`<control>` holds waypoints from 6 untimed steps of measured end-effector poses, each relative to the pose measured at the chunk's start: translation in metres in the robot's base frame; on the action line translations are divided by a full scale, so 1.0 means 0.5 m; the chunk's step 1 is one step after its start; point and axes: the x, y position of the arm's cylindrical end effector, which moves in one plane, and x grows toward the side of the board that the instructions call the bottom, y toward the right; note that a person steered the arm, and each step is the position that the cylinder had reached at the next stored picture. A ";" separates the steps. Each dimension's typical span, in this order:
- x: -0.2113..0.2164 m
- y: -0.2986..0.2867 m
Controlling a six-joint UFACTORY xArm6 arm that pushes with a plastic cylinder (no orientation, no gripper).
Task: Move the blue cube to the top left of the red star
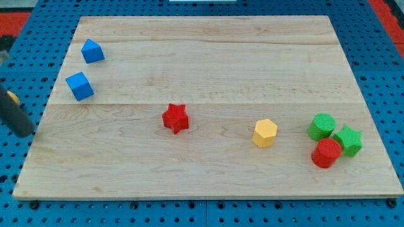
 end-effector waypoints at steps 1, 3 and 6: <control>-0.124 0.044; -0.186 0.086; -0.048 0.367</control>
